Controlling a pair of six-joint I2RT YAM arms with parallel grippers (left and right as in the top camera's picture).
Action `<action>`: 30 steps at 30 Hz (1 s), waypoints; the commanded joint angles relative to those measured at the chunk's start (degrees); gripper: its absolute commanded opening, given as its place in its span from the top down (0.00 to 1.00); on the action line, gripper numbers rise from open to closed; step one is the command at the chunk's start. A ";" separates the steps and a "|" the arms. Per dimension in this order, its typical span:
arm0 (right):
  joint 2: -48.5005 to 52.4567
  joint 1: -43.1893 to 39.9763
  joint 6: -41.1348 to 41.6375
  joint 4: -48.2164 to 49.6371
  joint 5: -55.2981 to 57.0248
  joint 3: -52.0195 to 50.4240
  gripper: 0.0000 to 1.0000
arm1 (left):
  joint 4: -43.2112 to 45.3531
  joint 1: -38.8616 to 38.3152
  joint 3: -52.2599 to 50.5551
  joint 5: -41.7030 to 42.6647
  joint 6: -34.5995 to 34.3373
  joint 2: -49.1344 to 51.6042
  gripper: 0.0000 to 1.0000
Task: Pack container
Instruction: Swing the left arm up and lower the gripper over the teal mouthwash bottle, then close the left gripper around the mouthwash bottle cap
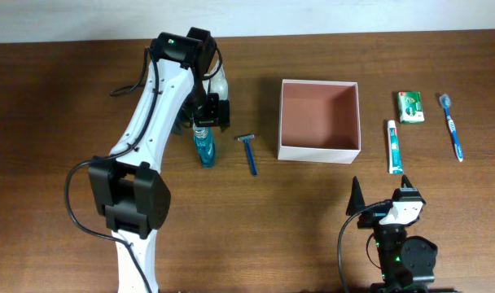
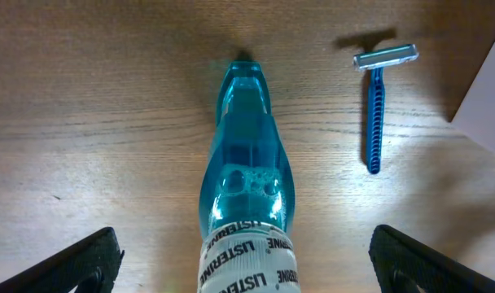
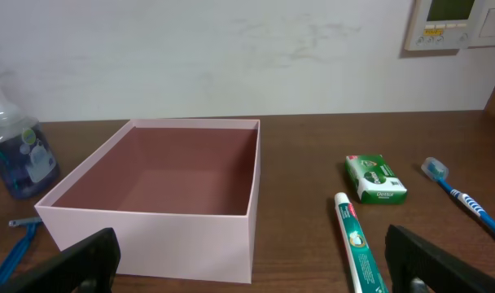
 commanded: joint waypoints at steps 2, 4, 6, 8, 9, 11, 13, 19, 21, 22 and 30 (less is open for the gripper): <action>-0.44 0.42 0.02 -0.42 -0.28 -0.26 0.01 | -1.77 -0.11 0.50 0.09 2.84 0.07 0.01; -0.44 0.42 0.02 -0.42 -0.28 -0.26 0.01 | -2.67 -0.52 0.46 0.04 2.82 0.07 0.01; -0.44 0.42 0.02 -0.42 -0.28 -0.26 0.01 | -1.92 -0.98 0.20 -0.96 2.71 0.07 0.00; -0.44 0.42 0.02 -0.42 -0.28 -0.26 0.01 | 0.44 -1.09 -0.85 -2.91 1.95 0.07 0.01; -0.44 0.42 0.02 -0.42 -0.28 -0.26 0.01 | 1.03 -1.07 -1.44 -2.93 1.38 0.07 0.01; -0.44 0.42 0.02 -0.42 -0.28 -0.26 0.01 | 0.37 -1.03 -3.28 -1.77 -0.24 0.07 0.01; -0.44 0.42 0.02 -0.42 -0.28 -0.26 0.01 | 0.52 -1.27 -4.55 -1.70 -0.20 0.07 0.01; -0.44 0.42 0.02 -0.42 -0.28 -0.26 0.01 | 1.79 -1.31 -5.84 -1.66 0.00 0.07 0.01; -0.44 0.42 0.02 -0.42 -0.28 -0.26 0.01 | 2.54 -1.29 -5.84 -1.70 0.00 0.07 0.01; -0.44 0.42 0.02 -0.42 -0.28 -0.26 0.01 | 3.13 -1.29 -5.84 -1.73 0.00 0.07 0.01; -0.44 0.42 0.02 -0.42 -0.28 -0.26 0.01 | 4.39 -1.29 -5.84 -1.66 -0.02 0.07 0.01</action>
